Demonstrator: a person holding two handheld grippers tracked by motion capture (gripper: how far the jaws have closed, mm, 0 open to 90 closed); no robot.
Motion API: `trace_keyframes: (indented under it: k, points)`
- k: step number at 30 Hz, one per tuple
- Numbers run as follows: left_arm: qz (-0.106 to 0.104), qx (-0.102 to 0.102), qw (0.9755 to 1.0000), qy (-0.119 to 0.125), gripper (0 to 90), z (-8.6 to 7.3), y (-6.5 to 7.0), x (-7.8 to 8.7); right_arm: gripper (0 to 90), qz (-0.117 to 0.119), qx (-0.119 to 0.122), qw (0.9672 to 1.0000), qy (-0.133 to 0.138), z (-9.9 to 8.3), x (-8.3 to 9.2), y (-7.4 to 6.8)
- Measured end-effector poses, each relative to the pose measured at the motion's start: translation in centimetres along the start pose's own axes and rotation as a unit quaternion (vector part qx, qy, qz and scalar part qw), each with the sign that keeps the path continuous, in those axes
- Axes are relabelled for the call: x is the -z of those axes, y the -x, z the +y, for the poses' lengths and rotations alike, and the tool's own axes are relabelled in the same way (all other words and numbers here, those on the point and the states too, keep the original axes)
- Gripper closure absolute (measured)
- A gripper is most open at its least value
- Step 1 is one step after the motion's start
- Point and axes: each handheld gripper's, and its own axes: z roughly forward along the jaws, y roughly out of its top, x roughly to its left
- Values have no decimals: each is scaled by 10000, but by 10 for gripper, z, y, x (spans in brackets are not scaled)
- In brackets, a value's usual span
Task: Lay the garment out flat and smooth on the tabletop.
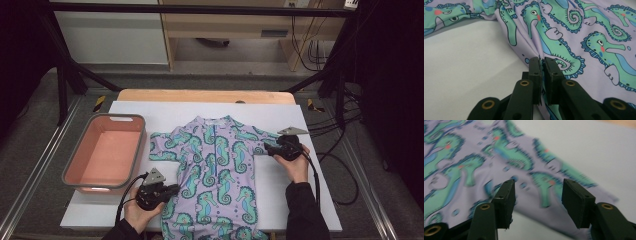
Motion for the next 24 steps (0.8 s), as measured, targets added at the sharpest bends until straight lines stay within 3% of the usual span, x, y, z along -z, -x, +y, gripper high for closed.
trace_keyframes:
  k: [4,7,11,13,14,16,21,23,24]
  points:
    - [5,-5,10000,56,848,0,1,3,424,451,150,9989,-22,-7,-7,-23]
    - [-9,-15,10000,42,848,0,2,2,471,629,94,9980,64,-7,-14,-37]
    - [-20,24,10000,34,848,-1,2,2,667,431,277,9986,-135,-9,-29,-45]
    - [-52,47,10000,53,848,0,1,2,829,444,264,9986,-131,-9,-29,-43]
    - [-77,80,9999,61,848,0,2,2,857,488,227,9984,-146,-8,-29,-41]
    - [-97,62,9999,54,848,1,3,2,871,471,262,9983,-233,-8,-25,-39]
    - [-198,29,9998,79,836,5,6,3,866,41,423,9984,-373,-8,-12,-31]
    - [-164,110,9997,113,771,11,3,5,814,83,382,9984,-407,-10,-10,-31]
    - [-144,128,9996,200,700,15,0,7,742,54,413,9985,-341,-11,-8,-31]
